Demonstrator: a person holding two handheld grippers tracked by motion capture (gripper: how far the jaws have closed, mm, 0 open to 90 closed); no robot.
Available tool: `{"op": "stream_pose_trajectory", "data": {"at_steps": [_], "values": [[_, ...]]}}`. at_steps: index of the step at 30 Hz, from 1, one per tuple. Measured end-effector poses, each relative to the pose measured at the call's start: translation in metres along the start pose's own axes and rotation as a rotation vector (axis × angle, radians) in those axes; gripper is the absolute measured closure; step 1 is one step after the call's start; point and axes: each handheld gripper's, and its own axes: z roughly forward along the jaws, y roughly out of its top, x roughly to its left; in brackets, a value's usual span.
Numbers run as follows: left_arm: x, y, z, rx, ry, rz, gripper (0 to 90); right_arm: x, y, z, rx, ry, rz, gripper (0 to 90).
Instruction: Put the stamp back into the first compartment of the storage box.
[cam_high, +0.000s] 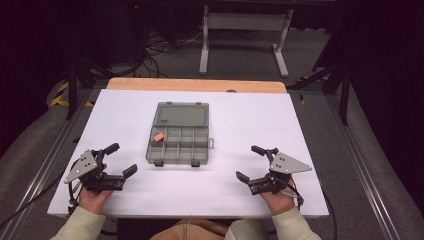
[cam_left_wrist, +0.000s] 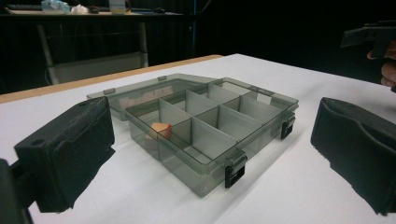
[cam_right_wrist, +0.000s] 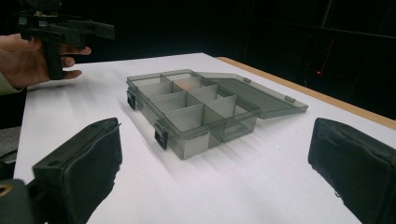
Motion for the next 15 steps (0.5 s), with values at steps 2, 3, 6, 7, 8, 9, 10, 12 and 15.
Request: {"op": "stream_pose_trajectory", "data": {"at_steps": [2, 3, 6, 7, 8, 9, 10, 12, 15], "values": [[-0.0005, -0.0001, 0.0005, 0.006, -0.001, 0.006, 0.5, -0.0002, -0.0001, -0.0002, -0.003, -0.001, 0.003, 3.2], [-0.0006, -0.0001, 0.0007, 0.009, -0.001, 0.008, 0.5, -0.0001, -0.0001, -0.0001, -0.003, -0.001, 0.002, 3.2], [-0.001, 0.0003, 0.0006, 0.006, -0.005, 0.006, 0.5, 0.0002, -0.0001, 0.0006, -0.001, 0.0, 0.001, 3.2], [-0.0014, 0.0004, 0.0006, 0.004, -0.003, 0.008, 0.5, 0.0001, -0.0002, 0.0008, 0.0, 0.0, 0.001, 3.2], [-0.0018, 0.0006, 0.0004, 0.002, -0.001, 0.01, 0.5, 0.0001, -0.0003, 0.0009, 0.0, 0.0, 0.001, 3.2], [-0.0019, 0.0009, 0.0002, 0.0, -0.003, 0.012, 0.5, 0.0, -0.0003, 0.0008, 0.001, -0.001, 0.001, 3.3], [-0.0023, 0.0011, 0.0002, -0.004, -0.007, 0.011, 0.5, -0.0001, -0.0003, 0.0007, 0.001, 0.0, 0.002, 3.3], [-0.003, 0.0018, -0.0001, 0.001, -0.002, 0.014, 0.4, -0.0002, -0.0003, 0.0006, 0.0, -0.001, 0.004, 3.2], [-0.0035, 0.0023, -0.0005, -0.005, -0.005, 0.01, 0.4, -0.0002, -0.0002, 0.0003, -0.001, -0.001, 0.005, 3.2]]}}
